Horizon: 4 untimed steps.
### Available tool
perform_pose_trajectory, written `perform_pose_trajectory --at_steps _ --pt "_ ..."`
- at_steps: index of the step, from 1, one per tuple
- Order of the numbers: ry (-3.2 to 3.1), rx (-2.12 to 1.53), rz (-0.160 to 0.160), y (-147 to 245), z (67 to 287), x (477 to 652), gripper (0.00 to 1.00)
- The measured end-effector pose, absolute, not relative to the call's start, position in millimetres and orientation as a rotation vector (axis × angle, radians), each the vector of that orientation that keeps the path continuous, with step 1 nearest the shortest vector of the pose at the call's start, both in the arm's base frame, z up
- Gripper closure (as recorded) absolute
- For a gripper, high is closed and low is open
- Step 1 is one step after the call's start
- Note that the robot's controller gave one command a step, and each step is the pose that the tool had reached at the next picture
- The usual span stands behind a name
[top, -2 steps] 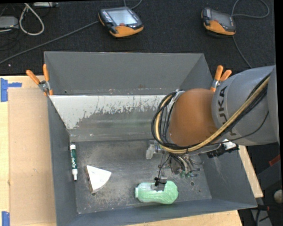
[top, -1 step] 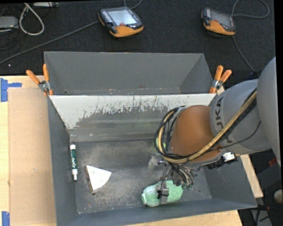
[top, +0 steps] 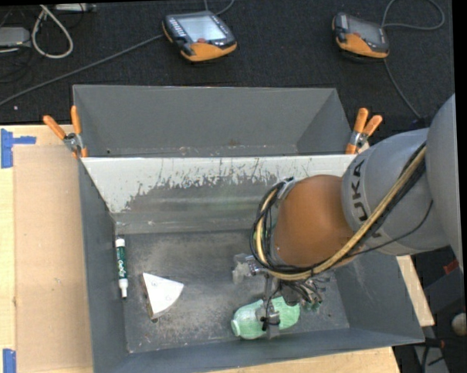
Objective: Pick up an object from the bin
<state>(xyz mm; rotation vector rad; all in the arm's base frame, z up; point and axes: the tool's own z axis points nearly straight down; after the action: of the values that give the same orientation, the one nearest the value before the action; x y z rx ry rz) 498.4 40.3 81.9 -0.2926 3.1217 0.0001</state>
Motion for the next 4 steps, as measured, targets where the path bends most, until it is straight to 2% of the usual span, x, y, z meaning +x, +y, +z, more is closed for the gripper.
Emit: perform_pose_trajectory --at_steps 1,2,3,4 --pt "3.106 -0.411 0.008 34 78 487.7 0.00" --pt "3.133 -0.082 0.005 32 77 486.5 0.00" --pt "3.105 -0.380 0.010 9 75 478.6 1.00" --pt "3.106 -0.376 0.011 9 75 478.6 1.00"
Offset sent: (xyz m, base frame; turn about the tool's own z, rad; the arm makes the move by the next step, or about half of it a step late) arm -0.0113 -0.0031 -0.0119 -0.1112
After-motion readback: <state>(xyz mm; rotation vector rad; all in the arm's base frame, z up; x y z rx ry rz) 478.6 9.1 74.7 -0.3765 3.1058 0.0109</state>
